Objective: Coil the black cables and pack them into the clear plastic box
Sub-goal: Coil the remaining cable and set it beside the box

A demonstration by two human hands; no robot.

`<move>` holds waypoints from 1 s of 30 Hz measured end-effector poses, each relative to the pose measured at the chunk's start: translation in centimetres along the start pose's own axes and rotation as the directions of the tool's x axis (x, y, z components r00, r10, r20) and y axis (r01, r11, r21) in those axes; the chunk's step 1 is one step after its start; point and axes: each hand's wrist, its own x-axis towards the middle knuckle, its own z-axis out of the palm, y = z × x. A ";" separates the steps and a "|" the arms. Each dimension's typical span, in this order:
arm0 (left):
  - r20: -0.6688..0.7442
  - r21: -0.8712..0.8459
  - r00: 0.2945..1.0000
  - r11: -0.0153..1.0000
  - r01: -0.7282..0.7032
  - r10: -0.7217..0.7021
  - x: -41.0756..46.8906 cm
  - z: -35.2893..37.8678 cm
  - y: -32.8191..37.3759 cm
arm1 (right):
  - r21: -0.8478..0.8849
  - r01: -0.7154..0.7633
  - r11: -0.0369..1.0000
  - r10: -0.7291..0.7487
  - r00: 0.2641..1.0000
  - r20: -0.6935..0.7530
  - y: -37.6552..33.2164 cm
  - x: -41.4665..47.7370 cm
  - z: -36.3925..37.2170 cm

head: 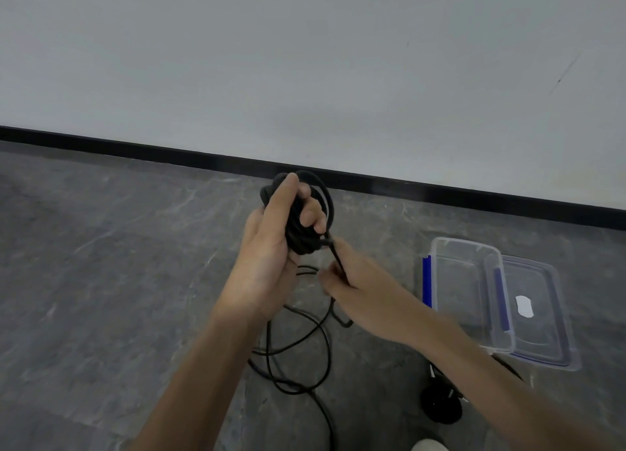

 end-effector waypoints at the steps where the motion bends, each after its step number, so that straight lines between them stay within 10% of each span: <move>1: -0.033 0.019 0.999 1.000 -0.019 0.020 0.0 0.0 0.1 | 0.002 -0.022 1.000 0.022 1.000 0.013 -0.1 0.0 0.1; 18: -0.325 0.444 0.867 0.871 -0.212 0.377 0.1 -0.5 -0.4 | 0.193 -0.107 0.975 0.074 0.983 0.169 -2.0 -0.8 0.3; 30: -0.155 0.827 0.833 0.531 -0.185 0.532 -0.4 -0.3 -0.8 | 0.436 -0.121 0.892 -0.056 0.927 0.372 -2.1 -2.0 -0.3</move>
